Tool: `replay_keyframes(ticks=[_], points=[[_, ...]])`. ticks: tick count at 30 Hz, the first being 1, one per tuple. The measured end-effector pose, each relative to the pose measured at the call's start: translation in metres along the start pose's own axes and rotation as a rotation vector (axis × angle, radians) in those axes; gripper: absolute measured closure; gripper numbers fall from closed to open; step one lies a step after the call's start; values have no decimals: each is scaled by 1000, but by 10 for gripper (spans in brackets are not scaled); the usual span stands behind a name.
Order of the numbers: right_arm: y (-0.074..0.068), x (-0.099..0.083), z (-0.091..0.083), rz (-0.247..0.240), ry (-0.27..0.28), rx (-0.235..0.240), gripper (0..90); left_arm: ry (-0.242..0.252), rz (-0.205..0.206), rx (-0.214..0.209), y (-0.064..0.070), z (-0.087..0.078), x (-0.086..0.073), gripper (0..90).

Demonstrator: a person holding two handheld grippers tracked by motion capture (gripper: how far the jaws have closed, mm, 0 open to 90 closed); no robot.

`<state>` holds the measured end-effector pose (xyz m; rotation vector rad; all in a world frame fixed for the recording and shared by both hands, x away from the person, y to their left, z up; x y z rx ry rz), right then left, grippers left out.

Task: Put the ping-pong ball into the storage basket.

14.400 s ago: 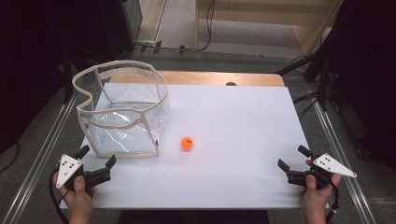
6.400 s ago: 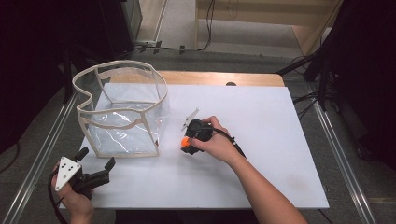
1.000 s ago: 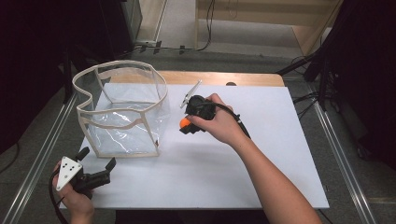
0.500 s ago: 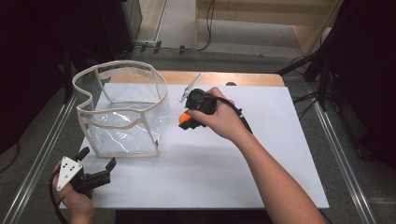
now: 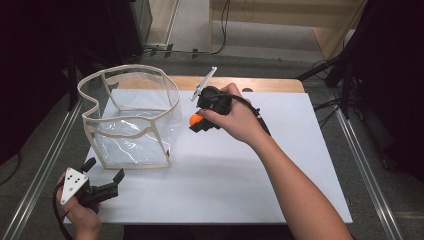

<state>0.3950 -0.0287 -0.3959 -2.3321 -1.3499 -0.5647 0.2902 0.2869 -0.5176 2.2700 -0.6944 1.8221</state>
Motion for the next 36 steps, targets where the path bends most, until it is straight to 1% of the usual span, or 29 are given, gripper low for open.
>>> replay_keyframes(ticks=[10,12,19,22,28,36], points=[[-3,10,-8,-16,-6,10,479,-1,-2,0,0,0,0,0],[-2,12,-10,-24,-3,6,479,0,-2,0,0,0,0,0],[-4,18,-19,-23,5,6,479,0,-3,0,0,0,0,0],[-3,20,-22,-32,11,8,479,0,-2,-1,0,0,0,0],[-3,23,-26,-28,15,15,479,-1,-1,0,0,0,0,0],[-4,28,-29,-35,15,10,479,1,-4,0,0,0,0,0]])
Point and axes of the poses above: each handheld gripper's, and its own axes: z roughly forward along the jaws, x roughly out of its top, y roughly to its right, the point moved 7 cm from there along z, roughly forward along the jaws, and after that the axes turned 9 degrees about z, right-handed, at the moved point
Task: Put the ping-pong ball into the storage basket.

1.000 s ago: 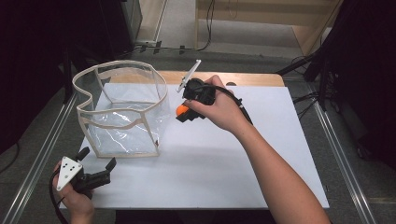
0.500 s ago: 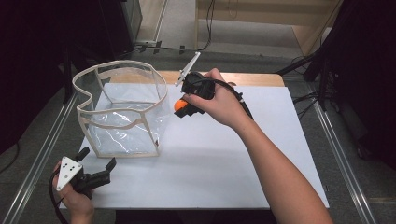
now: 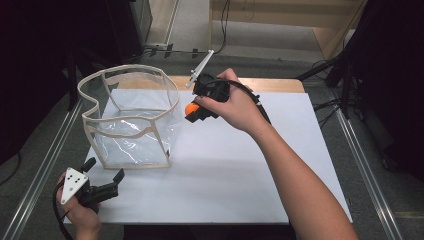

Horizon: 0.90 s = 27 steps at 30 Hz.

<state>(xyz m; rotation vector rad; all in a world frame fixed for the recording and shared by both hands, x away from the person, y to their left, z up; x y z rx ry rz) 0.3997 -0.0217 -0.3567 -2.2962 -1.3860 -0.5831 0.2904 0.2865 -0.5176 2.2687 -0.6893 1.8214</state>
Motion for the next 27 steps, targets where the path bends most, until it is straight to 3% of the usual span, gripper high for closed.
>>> replay_keyframes(ticks=[27], points=[[-4,27,-6,-12,45,9,480,0,0,-1,0,0,0,0]])
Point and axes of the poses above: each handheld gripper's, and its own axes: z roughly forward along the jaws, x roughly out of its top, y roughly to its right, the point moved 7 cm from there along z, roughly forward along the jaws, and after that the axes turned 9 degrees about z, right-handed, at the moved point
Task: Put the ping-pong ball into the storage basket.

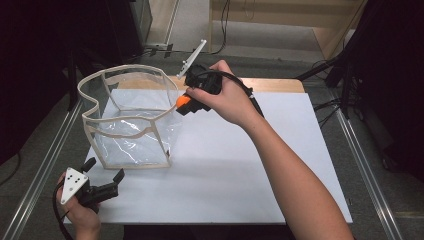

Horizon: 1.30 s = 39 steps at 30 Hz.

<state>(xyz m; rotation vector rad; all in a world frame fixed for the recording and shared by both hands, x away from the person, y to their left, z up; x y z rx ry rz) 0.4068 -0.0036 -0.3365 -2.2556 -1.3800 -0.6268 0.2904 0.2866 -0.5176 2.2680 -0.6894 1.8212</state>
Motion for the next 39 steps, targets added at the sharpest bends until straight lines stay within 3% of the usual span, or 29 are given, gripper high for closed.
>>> replay_keyframes(ticks=[39], points=[[0,25,3,-12,6,-3,480,4,-7,-4,-1,-1,0,0]])
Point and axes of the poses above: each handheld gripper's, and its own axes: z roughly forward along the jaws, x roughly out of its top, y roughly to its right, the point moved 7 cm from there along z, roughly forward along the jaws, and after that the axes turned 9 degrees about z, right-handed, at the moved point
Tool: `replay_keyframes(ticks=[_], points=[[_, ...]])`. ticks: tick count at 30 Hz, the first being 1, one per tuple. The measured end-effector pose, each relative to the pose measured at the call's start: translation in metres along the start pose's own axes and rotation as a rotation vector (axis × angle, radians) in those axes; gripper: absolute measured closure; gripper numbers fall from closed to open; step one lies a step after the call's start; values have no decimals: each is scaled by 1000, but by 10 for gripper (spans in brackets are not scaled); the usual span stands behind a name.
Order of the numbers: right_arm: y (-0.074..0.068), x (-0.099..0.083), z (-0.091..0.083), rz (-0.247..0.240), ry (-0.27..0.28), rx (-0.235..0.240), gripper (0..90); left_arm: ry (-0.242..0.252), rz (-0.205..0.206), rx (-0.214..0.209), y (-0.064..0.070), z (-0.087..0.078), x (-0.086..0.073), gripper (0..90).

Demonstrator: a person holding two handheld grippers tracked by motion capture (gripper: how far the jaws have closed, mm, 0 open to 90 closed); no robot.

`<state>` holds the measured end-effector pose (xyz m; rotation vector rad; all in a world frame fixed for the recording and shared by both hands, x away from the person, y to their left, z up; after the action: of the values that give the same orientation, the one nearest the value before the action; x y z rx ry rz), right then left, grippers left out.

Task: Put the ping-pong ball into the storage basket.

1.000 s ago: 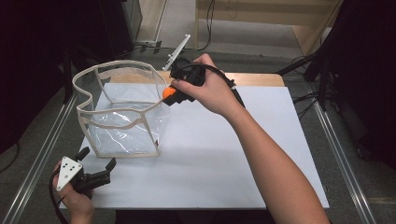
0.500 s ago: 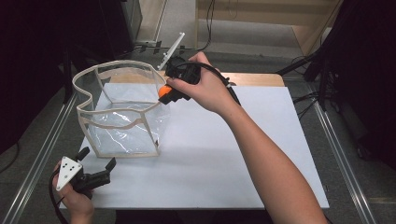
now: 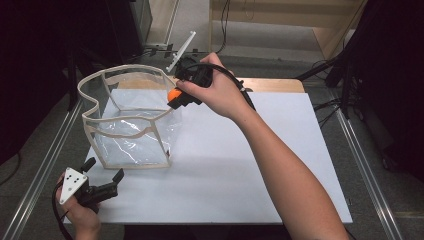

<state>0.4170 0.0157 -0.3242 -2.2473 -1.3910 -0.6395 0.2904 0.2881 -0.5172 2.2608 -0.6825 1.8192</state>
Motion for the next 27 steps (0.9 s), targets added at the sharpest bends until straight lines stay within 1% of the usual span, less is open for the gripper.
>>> replay_keyframes(ticks=[11,12,15,16,17,27], points=[[-2,8,3,-2,1,3,480,0,1,1,0,0,0,0],[-1,9,4,-10,1,2,480,1,1,1,0,0,0,0],[-1,12,6,-2,7,6,480,1,1,1,0,0,0,0],[-1,13,6,-9,6,7,480,1,1,1,0,0,0,0],[-1,14,7,0,9,6,480,1,1,0,0,0,0,0],[0,18,17,-1,-1,-1,480,0,2,-2,0,0,0,0]])
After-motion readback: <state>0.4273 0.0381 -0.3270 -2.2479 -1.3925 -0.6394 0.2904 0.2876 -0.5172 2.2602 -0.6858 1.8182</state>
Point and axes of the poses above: each handheld gripper's, and its own axes: z roughly forward along the jaws, x roughly out of its top, y roughly to its right, the point moved 7 cm from there along z, roughly forward along the jaws, and after that the axes turned 9 degrees about z, right-handed, at the moved point
